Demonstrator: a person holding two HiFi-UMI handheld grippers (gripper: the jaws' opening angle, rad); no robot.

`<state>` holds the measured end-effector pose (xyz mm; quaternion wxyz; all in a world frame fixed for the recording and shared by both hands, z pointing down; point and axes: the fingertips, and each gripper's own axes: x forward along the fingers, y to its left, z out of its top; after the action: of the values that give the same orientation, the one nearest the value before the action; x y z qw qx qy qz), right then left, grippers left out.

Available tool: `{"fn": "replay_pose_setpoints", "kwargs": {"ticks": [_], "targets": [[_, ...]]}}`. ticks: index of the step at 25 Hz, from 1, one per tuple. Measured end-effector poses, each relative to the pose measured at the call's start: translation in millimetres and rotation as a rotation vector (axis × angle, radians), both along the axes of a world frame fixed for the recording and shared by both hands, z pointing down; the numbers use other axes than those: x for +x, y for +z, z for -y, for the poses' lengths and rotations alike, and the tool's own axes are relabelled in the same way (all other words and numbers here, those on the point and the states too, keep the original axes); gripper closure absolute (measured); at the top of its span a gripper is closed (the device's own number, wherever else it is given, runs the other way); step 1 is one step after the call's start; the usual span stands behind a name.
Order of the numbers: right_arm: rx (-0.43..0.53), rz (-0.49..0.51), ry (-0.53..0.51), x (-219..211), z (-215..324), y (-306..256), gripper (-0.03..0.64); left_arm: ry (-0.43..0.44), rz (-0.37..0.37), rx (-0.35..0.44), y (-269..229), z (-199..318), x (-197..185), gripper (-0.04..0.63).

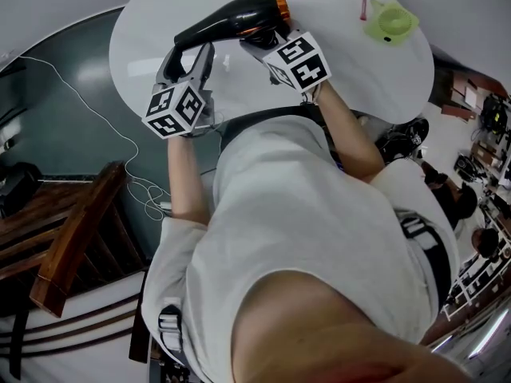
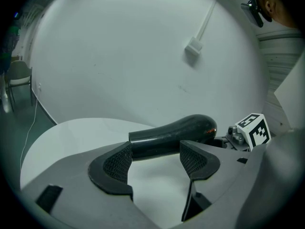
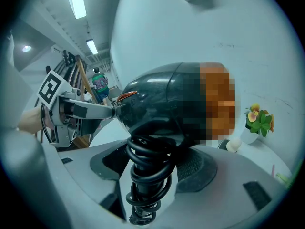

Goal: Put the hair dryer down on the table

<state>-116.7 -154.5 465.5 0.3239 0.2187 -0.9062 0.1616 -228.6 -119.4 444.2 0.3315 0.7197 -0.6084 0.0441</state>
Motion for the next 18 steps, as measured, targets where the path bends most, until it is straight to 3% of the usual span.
{"fn": "replay_pose_setpoints", "kwargs": {"ticks": [18], "targets": [[-0.054, -0.007, -0.007, -10.2, 21.8, 16.9, 0.333, -0.011, -0.030, -0.044, 19.2, 24.1, -10.9, 0.267]]}}
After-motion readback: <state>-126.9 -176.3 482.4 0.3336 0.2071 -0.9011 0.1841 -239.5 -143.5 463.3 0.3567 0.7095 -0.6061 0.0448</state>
